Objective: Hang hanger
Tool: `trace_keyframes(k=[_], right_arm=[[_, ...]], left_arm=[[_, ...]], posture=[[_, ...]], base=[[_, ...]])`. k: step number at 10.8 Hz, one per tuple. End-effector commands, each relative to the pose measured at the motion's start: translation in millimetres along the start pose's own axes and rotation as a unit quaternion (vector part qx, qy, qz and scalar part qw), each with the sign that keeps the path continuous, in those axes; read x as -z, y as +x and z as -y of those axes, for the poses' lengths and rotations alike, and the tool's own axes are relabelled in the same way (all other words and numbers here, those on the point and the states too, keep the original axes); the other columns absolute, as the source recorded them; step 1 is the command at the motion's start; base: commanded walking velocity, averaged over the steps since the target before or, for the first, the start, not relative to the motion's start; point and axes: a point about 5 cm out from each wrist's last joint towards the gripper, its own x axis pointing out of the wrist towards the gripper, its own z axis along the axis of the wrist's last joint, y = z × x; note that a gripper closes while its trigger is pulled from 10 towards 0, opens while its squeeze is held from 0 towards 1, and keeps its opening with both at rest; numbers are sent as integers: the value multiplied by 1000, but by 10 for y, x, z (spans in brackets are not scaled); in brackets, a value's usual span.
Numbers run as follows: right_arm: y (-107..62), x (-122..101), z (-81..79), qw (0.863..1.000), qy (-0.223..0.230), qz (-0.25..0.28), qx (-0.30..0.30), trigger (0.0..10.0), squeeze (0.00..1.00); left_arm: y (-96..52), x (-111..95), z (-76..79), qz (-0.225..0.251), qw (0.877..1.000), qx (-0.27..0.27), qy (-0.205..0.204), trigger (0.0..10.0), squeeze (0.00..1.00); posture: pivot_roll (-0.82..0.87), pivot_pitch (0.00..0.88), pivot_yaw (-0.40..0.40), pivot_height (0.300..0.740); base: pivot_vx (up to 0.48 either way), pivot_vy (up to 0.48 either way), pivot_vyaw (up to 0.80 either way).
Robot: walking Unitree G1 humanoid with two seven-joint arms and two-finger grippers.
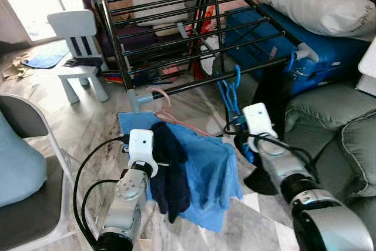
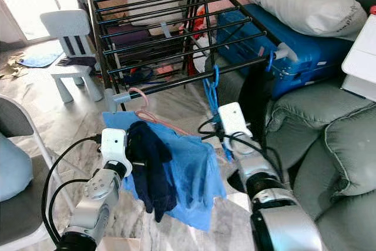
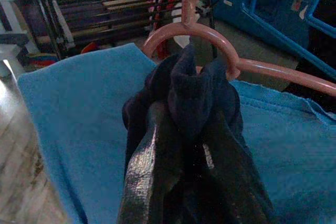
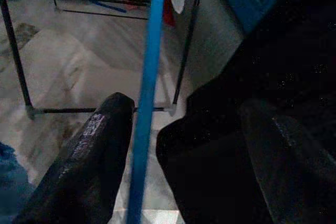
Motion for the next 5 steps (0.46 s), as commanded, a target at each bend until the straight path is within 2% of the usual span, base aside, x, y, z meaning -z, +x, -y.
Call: trace_keyframes(k=[1,5], right_arm=[[15,-84,12,1000,0,15,4,10000,0],[40,-174,28,1000,-7,21,-4,10000,0]], left_arm=[[34,-57,-23,8,1000,-7,2,10000,0],[51,-60,-13,8,1000,-5,2,10000,0]], posture=[[-109,0,39,740],[-109,0,37,740]], base=[[0,0,0],[0,0,0]])
